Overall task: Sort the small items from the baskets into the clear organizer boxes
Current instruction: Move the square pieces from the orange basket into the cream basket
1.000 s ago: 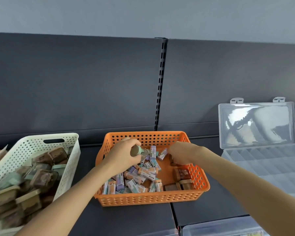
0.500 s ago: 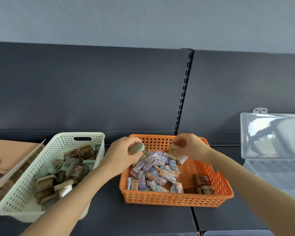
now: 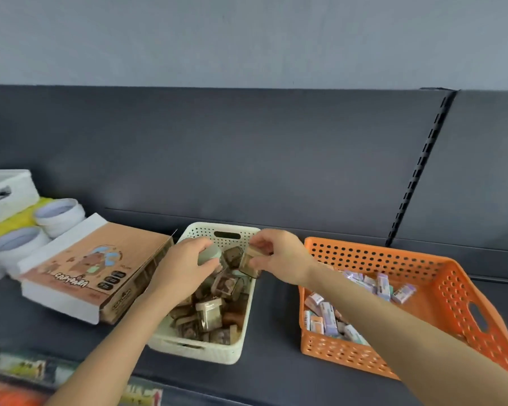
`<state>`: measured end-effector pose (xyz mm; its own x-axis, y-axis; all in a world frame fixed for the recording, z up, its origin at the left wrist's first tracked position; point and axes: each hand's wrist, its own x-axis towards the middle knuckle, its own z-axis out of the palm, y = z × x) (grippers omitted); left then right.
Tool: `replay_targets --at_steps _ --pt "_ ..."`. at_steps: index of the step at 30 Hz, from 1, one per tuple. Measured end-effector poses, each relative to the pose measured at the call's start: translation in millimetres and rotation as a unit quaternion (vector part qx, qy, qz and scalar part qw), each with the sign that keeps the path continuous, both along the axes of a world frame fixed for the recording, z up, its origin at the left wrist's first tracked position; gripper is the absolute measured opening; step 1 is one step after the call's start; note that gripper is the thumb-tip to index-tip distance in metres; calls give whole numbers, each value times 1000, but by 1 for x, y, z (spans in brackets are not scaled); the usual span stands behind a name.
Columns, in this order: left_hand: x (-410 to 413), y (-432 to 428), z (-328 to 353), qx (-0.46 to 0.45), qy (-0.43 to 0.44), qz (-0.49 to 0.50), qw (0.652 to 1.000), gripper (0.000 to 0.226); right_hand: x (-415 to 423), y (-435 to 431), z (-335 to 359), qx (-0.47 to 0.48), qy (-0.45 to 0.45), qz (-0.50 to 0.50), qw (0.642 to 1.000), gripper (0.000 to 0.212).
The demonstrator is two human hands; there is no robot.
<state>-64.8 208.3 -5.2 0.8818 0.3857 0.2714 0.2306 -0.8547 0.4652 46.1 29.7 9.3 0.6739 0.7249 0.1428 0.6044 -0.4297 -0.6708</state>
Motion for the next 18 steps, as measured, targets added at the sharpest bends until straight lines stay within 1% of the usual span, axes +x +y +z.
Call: replay_targets --at_steps 3,6,10,12,14,16,18 --pt "2 12 -6 -18 30 15 999 41 -1 24 -7 -11 -27 -12 1000 30" --pt "7 18 -12 -38 50 6 998 43 -1 38 -13 -32 -22 -28 999 26" --pt "8 17 -11 -33 52 -2 998 47 -3 40 -14 -81 -39 17 996 34" --pt "7 9 -7 -21 37 -19 999 51 -1 33 -9 -75 -45 17 996 39" --pt "7 -4 -1 -10 20 -34 999 53 4 16 -3 -56 -52 -3 997 42" --pt "9 -19 7 6 7 -42 999 52 10 -11 3 -50 -59 -11 997 40" --pt "12 -36 14 11 -7 -62 998 50 16 -46 8 -63 -59 -25 996 38"
